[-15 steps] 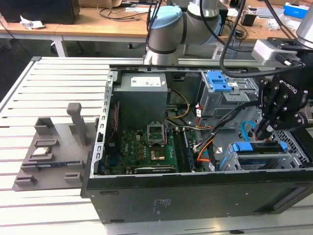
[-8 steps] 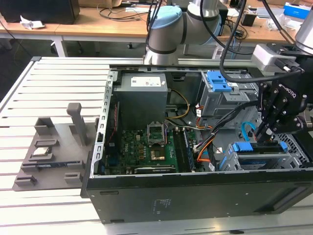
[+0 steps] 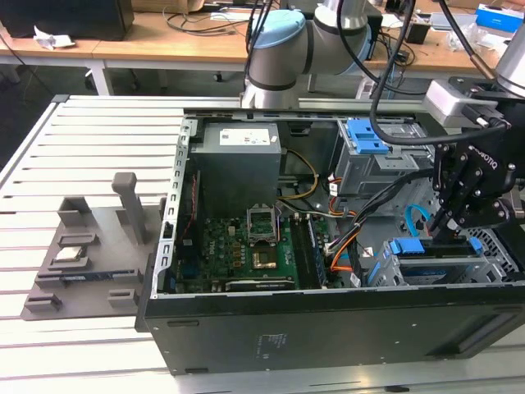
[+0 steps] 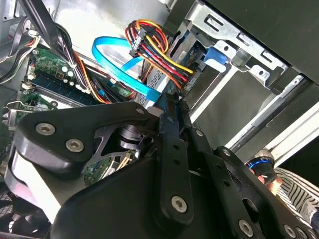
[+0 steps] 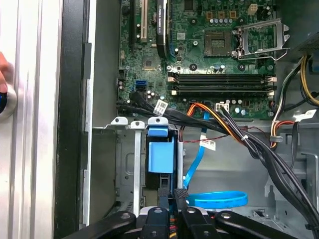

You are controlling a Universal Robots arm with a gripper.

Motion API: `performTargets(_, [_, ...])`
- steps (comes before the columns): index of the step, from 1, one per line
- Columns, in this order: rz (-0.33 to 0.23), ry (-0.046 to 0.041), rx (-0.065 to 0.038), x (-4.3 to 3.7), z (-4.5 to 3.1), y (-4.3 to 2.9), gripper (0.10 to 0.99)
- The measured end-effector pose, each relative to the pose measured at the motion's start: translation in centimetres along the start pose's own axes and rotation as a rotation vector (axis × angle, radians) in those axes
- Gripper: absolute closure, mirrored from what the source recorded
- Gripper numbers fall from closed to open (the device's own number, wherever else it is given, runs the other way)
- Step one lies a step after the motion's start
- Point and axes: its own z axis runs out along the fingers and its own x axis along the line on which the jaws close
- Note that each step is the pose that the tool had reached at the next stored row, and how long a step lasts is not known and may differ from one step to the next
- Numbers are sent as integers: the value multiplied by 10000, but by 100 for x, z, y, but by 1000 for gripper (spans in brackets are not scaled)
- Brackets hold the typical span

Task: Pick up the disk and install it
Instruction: 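Insert the second disk wire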

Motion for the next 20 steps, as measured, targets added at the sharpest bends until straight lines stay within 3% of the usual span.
performTargets(15, [-6,1,2,3,76,-22,925])
performTargets(18, [-7,-11,1,2,82,-22,914])
performTargets(19, [-6,-1,1,3,74,-22,851])
performTargets(20, [-6,-6,1,5,52,-20,851])
